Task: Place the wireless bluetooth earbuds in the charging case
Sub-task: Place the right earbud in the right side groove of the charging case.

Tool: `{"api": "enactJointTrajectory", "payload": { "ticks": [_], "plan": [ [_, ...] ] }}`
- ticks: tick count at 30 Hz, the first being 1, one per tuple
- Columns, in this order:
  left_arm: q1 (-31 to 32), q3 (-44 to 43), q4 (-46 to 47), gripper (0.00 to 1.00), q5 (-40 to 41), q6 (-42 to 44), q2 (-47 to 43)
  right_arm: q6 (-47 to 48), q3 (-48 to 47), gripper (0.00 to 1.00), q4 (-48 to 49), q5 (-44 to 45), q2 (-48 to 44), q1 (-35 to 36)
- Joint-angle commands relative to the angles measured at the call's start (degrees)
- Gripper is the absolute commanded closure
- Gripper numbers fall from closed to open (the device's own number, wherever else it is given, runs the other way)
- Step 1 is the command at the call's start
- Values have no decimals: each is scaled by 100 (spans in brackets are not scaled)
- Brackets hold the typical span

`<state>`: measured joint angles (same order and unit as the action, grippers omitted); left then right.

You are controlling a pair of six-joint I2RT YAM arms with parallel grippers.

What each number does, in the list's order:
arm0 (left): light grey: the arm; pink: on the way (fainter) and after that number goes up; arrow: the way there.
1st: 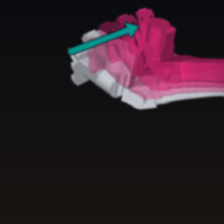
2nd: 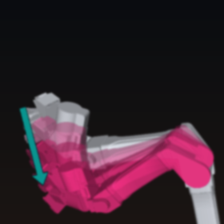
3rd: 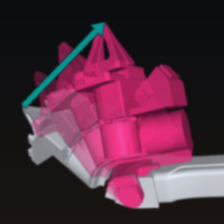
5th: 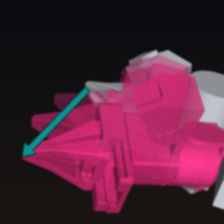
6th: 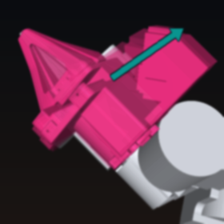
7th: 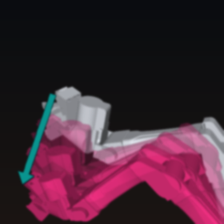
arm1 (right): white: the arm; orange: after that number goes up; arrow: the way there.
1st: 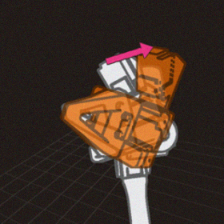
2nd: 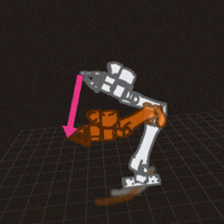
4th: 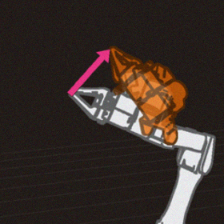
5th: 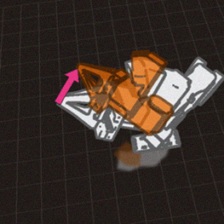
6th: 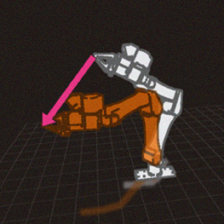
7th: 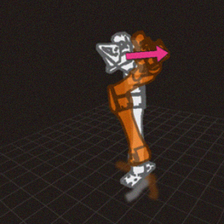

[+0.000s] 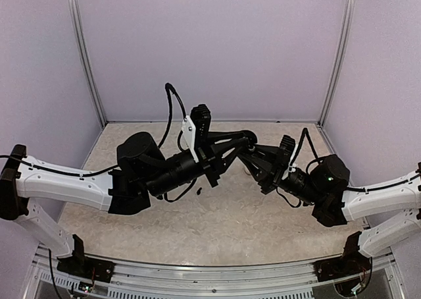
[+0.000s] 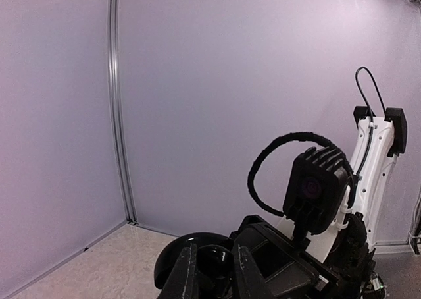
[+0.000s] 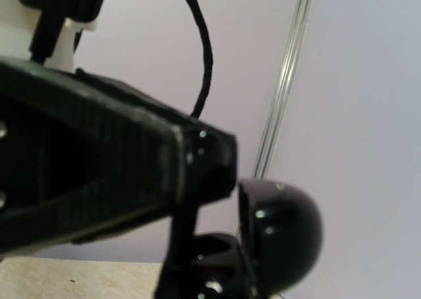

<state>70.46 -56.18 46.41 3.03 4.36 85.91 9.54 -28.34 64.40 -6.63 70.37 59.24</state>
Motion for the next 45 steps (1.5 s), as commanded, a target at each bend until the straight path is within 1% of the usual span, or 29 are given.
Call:
{"api": "enactJointTrajectory", "payload": {
  "ticks": [1, 13, 19, 45],
  "plan": [
    [-133, 91, 230, 85, 32, -119, 1, 11, -40, 100, 318, -83, -103, 100],
    [-174, 89, 304, 85, -258, -181, 24, -13, -92, 100, 266, -19, -11, 114],
    [-78, 27, 262, 85, -268, 6, -68, -83, -118, 100, 148, 177, 50, 113],
    [-49, -129, 166, 86, -532, 55, 15, -119, -163, 100, 100, 147, 142, 114]
  ]
}}
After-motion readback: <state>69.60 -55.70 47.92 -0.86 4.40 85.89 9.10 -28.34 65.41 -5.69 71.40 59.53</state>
